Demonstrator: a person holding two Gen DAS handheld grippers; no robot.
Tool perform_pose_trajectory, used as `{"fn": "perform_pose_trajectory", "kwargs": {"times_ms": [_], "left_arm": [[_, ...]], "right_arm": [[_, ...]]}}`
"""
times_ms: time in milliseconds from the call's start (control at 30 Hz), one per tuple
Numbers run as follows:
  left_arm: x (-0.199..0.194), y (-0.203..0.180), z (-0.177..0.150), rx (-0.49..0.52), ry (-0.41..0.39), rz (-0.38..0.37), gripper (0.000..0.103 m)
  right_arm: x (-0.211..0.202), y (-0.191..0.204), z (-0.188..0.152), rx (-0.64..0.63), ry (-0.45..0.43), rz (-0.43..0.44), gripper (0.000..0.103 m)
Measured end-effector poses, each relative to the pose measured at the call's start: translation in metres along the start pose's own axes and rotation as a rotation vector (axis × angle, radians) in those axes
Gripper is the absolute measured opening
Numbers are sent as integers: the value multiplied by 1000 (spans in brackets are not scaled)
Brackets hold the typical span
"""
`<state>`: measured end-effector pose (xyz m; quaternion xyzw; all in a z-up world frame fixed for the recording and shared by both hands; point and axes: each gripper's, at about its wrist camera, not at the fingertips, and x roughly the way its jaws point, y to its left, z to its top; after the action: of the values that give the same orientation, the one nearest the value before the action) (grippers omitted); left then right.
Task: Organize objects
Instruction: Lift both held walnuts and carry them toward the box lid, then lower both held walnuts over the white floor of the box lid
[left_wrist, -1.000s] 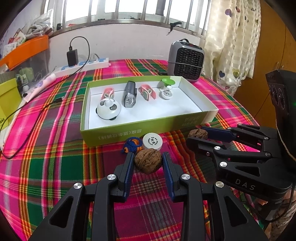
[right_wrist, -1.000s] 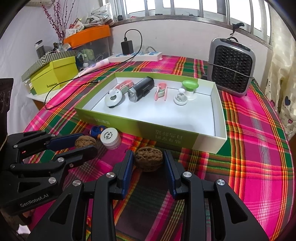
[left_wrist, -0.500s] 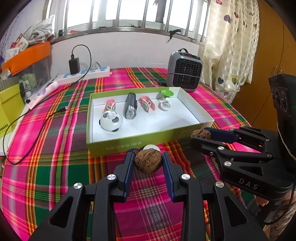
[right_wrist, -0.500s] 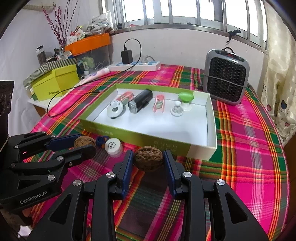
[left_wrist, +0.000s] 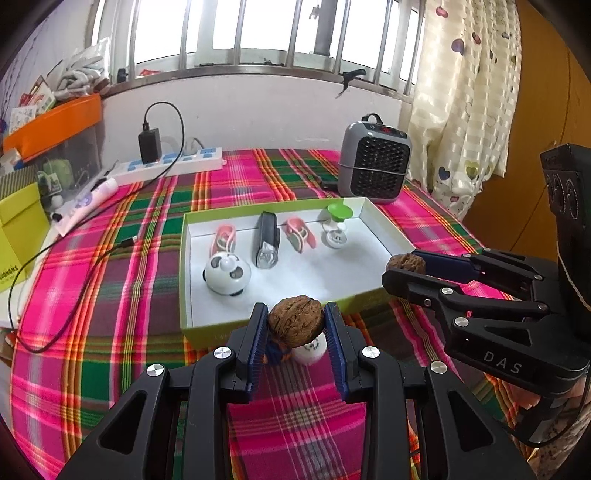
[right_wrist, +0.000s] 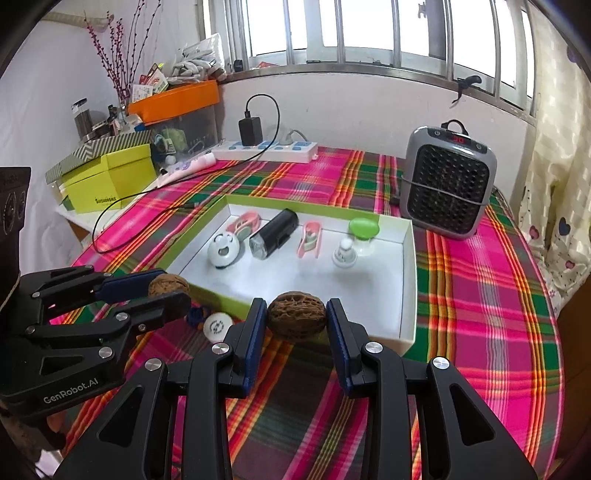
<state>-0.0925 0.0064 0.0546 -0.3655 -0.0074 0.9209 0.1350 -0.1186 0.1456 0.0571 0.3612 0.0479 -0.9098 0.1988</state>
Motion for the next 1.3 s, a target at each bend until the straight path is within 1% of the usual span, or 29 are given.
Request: {"fn": "perform_pose_trajectory", "kwargs": {"times_ms": [500, 633, 1300], "left_arm": [[29, 8, 18, 5, 18, 13, 29], [38, 11, 20, 2, 28, 18, 29], [69, 22, 28, 8, 72, 33, 29]], "right_arm": [[30, -12, 22, -15, 23, -7, 35], [39, -15, 27, -9, 28, 5, 35], [79, -26, 36, -14, 90, -2, 35]]}}
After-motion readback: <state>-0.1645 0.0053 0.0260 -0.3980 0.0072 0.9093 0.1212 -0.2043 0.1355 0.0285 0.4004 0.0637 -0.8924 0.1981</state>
